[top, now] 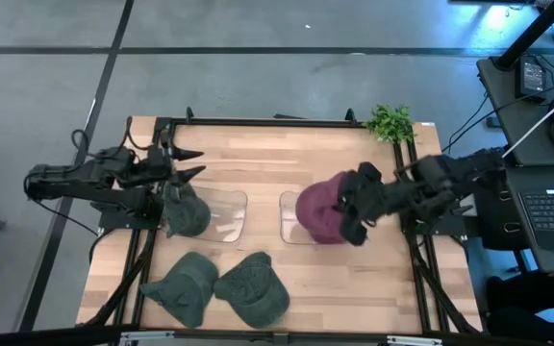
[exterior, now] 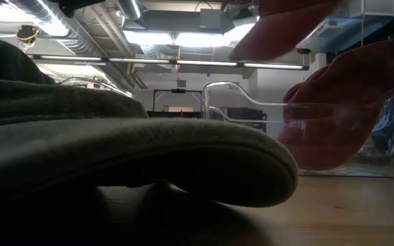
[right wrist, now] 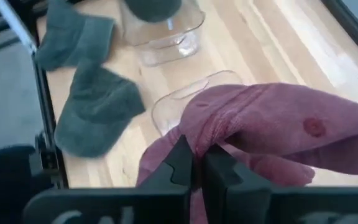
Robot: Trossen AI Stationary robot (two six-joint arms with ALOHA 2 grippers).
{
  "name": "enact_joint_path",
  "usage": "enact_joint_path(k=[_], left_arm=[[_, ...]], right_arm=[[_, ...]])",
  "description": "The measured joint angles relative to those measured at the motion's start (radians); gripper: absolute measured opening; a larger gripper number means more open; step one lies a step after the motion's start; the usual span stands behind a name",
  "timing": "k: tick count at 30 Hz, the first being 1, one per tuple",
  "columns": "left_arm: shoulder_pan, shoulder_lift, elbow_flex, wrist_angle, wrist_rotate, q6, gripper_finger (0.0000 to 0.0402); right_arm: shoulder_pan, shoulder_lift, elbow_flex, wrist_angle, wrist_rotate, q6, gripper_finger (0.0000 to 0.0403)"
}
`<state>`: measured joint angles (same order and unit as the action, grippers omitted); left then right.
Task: Pick & Place hat
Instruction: Put the red cap into the right transparent bin
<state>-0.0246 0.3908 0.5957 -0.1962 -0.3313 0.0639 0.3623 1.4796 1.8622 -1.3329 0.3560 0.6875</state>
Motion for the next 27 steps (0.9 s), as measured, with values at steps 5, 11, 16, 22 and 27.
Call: enact_joint_path(k=[5,11,16,22,27], left_arm=[[0.000,-0.017,0.000,-0.017,0.000,-0.026,0.0171],[0.000,-0.011,0.000,-0.116,0.011,-0.050,0.0171],[0.000,-0.011,0.000,-0.147,0.012,-0.069,0.0171],[0.000,-0.011,0.000,-0.146,0.012,-0.069,0.0171],[0.000,-0.011,0.000,-0.172,0.012,-0.069,0.0171]], right_arm=[[-0.064,0.014,-0.001,-0.004,-0.028,0.038,0.0013],[-0.077,0.049,-0.001,-0.004,-0.046,0.031,0.0013],[-0.077,0.082,-0.001,-0.007,-0.060,0.043,0.0013],[-0.077,0.124,-0.002,-0.046,-0.081,0.039,0.0013],[-0.077,0.159,-0.002,-0.095,-0.073,0.038,0.0013]])
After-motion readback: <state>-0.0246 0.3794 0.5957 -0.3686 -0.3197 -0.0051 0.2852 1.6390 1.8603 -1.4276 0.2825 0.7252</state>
